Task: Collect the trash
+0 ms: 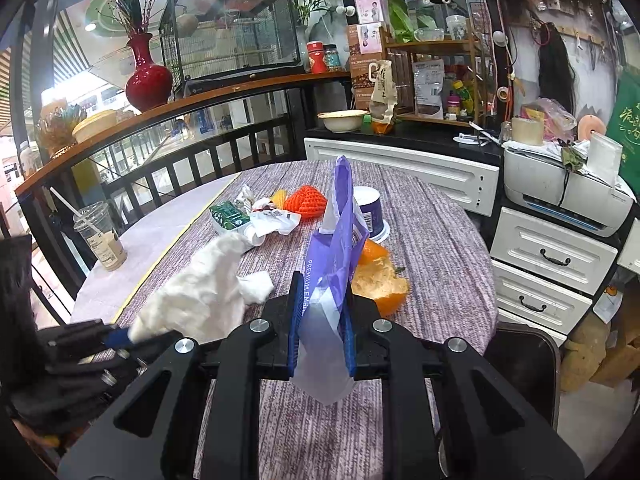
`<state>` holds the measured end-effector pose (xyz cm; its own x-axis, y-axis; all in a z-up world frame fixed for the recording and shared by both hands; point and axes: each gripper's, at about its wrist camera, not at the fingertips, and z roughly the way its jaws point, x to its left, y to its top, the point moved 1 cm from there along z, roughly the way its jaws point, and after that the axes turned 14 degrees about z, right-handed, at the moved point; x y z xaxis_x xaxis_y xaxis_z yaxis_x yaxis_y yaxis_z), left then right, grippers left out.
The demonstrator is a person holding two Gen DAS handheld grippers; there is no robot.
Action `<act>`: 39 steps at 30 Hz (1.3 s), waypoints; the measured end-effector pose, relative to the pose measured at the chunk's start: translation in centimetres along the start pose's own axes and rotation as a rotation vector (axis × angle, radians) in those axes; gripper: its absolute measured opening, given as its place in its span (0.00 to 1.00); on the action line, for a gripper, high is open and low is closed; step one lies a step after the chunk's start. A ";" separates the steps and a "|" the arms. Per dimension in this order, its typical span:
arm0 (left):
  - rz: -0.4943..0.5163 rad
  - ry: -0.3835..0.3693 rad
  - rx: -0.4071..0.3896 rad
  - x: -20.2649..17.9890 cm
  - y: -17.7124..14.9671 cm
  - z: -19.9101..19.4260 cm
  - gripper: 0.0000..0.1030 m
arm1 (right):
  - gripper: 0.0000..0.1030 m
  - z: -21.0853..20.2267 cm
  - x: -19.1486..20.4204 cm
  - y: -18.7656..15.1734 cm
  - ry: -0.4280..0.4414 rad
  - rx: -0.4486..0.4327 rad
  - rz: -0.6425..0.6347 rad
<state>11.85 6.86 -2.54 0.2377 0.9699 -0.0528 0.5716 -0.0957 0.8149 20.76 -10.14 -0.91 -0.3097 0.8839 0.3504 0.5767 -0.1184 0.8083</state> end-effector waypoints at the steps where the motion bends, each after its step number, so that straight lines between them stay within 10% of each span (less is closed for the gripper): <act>1: -0.007 -0.014 -0.013 0.0 0.2 -0.4 0.25 | 0.17 -0.3 -0.2 0.0 -0.002 -0.004 0.003; 27: 0.116 -0.192 -0.074 -7.8 2.6 1.2 0.25 | 0.17 -6.4 -12.4 -1.5 -0.247 -0.100 0.196; 39: 0.221 -0.308 0.006 -14.0 2.9 5.2 0.25 | 0.17 -2.1 -20.9 -5.8 -0.372 0.049 0.347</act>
<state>14.23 -8.20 -2.41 0.5801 0.8132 -0.0480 0.4849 -0.2973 0.8225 22.23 -28.86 -11.92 0.1915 0.8987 0.3946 0.6350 -0.4200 0.6483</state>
